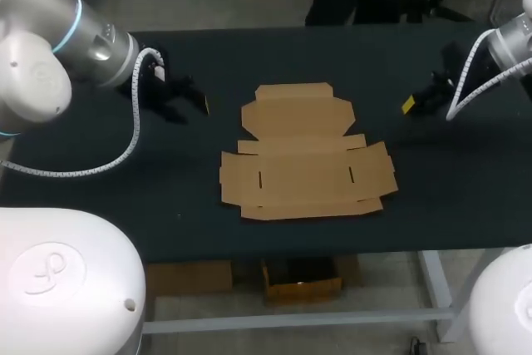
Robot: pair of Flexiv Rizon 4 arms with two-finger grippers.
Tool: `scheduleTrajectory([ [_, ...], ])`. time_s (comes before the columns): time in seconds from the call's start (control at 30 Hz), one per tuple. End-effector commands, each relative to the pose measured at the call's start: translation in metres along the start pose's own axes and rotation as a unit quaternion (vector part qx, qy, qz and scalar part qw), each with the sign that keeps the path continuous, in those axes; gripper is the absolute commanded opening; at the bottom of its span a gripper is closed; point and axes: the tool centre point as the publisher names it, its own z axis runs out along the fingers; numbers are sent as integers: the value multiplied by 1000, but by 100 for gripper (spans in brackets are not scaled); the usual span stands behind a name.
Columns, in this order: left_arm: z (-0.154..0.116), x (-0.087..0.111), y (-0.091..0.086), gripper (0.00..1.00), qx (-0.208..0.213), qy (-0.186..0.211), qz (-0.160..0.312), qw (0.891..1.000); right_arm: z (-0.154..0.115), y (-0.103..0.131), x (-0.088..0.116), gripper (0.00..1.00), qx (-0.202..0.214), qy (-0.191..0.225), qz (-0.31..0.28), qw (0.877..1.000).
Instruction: Assemble the packaging by folding the flat box into shape, placing the metal phone stand inside, and closing the box properly
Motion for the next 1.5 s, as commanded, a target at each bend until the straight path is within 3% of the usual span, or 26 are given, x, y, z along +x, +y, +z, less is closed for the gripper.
scheduleTrajectory([
  [0.03, -2, 1, 0, 0, -11, 0, 3, 1000, 2, 1, 4, 0, -5, -2, -2, 1000],
  [0.37, 13, 3, 9, 0, -36, -2, -9, 999, 15, -1, 4, 0, -14, -6, 10, 1000],
  [0.77, 28, -1, 15, 0, -54, -2, -30, 998, 23, -20, 0, 0, -25, -29, 29, 999],
  [1.5, 28, -1, 15, 0, -54, -2, -30, 998, 24, -20, -5, 0, -26, -26, 39, 999],
])
